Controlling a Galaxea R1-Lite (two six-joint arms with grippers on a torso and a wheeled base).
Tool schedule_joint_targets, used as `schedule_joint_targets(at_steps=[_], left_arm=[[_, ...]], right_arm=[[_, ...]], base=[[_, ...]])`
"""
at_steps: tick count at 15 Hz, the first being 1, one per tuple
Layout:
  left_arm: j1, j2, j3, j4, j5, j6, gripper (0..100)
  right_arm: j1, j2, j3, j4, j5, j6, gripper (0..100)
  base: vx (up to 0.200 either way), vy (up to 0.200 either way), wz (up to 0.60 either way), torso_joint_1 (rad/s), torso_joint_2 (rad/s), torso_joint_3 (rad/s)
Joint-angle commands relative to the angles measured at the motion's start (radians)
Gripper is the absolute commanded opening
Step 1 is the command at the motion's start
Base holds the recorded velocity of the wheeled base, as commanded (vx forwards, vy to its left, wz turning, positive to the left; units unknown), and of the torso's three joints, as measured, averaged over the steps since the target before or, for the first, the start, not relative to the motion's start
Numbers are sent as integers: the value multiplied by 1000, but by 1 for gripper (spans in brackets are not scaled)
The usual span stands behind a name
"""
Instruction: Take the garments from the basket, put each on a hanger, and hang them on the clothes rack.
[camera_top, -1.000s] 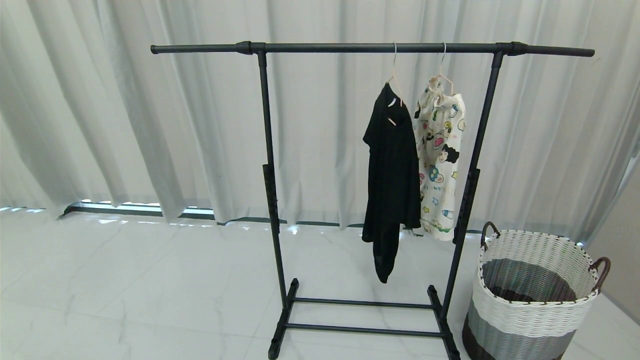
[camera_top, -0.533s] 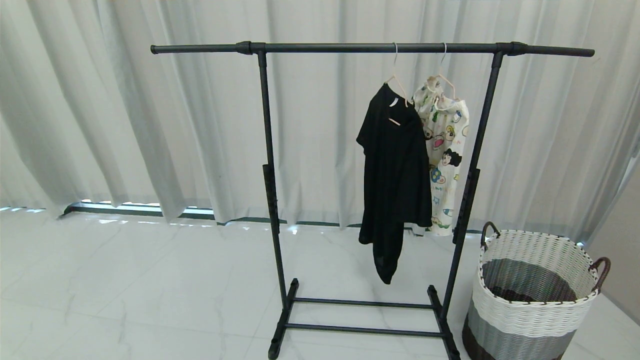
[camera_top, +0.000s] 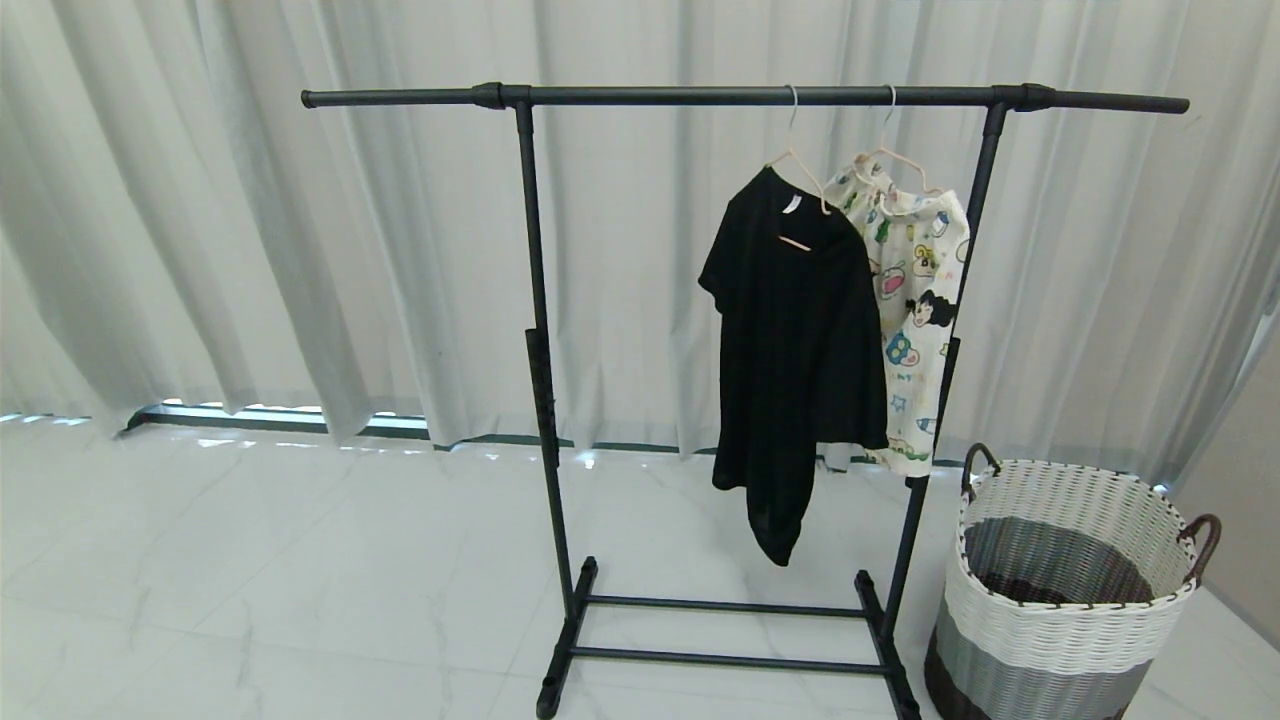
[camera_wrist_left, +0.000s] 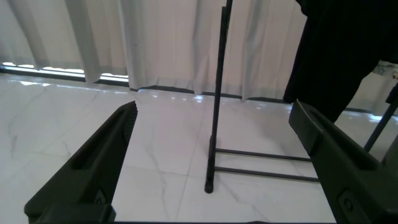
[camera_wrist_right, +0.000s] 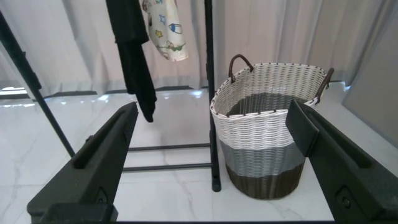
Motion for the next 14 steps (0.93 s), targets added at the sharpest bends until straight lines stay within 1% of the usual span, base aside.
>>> schedule_joint_targets(at_steps=[1,14], left_arm=[[0,0,-1,0,0,0,100],[0,2,-1,0,0,0,100]], right_arm=[[0,0,0,0,0,0,100],[0,0,0,0,0,0,100]], base=[[0,0,0,0,0,0],[0,0,0,0,0,0]])
